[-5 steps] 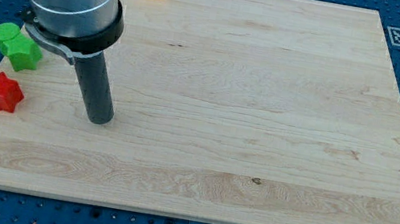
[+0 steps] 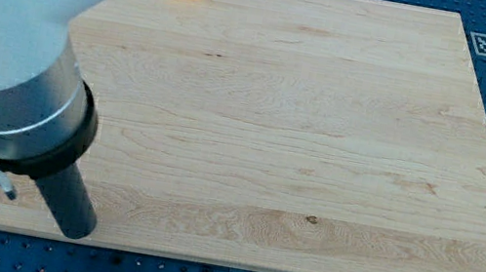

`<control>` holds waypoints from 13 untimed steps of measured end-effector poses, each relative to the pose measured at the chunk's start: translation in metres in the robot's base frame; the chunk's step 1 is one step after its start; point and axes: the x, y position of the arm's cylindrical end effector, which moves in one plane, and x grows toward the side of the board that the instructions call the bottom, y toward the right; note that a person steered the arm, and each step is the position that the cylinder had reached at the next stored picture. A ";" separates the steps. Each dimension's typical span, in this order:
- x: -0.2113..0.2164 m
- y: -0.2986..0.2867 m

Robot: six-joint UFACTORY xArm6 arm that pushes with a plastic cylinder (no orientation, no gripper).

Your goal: Slide the red circle a bit up

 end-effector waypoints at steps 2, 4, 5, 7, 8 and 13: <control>-0.034 -0.080; -0.086 -0.150; -0.088 -0.151; -0.104 -0.150; -0.113 -0.150; -0.114 -0.150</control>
